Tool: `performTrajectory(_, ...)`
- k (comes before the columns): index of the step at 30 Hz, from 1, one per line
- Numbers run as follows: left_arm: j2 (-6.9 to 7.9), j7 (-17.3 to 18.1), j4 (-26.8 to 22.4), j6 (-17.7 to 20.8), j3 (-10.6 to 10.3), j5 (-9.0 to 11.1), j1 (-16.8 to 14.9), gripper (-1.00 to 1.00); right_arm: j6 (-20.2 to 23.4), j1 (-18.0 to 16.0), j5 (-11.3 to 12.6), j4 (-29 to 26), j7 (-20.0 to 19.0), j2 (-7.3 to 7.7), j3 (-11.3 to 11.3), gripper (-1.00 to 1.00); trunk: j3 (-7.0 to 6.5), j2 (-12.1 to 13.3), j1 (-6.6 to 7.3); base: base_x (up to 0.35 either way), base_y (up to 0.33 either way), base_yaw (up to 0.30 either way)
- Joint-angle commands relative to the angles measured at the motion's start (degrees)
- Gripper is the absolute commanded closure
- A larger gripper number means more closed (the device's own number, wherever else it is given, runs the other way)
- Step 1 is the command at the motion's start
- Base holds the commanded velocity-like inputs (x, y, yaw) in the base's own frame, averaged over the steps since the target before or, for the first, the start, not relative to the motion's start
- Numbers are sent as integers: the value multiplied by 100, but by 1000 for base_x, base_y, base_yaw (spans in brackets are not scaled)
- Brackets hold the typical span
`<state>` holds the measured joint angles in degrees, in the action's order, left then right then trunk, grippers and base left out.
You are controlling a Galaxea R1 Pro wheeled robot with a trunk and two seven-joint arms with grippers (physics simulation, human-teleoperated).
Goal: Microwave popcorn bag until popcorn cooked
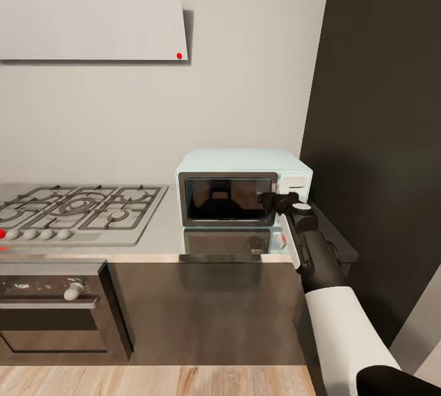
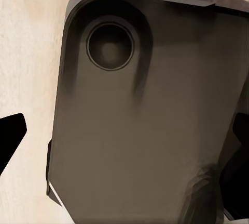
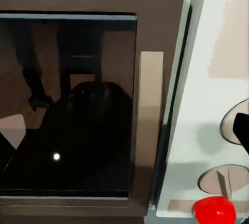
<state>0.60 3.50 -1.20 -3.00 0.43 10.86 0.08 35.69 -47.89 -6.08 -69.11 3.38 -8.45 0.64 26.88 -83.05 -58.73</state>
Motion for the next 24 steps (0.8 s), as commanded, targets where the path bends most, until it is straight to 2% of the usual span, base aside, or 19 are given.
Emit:
performTrajectory(1,1,28,-3,-7,1,48,1,-100,12,-3,-52,11,-14,3,6,-100,5,-3,0,0,0,0)
performTrajectory(3,1,28,-3,-7,1,48,1,-100,-55,-4,-50,144,-31,9,6,-100,5,-3,0,0,0,0)
performTrajectory(6,2,28,-4,-7,1,48,1,-100,-210,-4,-48,334,-12,124,6,-100,5,-3,0,0,0,0)
performTrajectory(9,2,28,-5,-7,1,48,1,-100,-253,-3,-43,392,8,229,6,-100,5,-3,0,0,0,0)
performTrajectory(13,1,28,-3,-7,1,48,1,-100,-263,-2,-42,401,19,298,3,-100,5,-3,0,0,0,0)
performTrajectory(18,2,28,-3,-7,1,49,1,-100,-265,-3,-50,398,22,299,9,-100,5,-3,0,0,0,0)
performTrajectory(24,1,28,-5,-7,1,49,1,-100,-265,-1,-43,398,37,228,30,-100,5,-3,0,0,0,0)
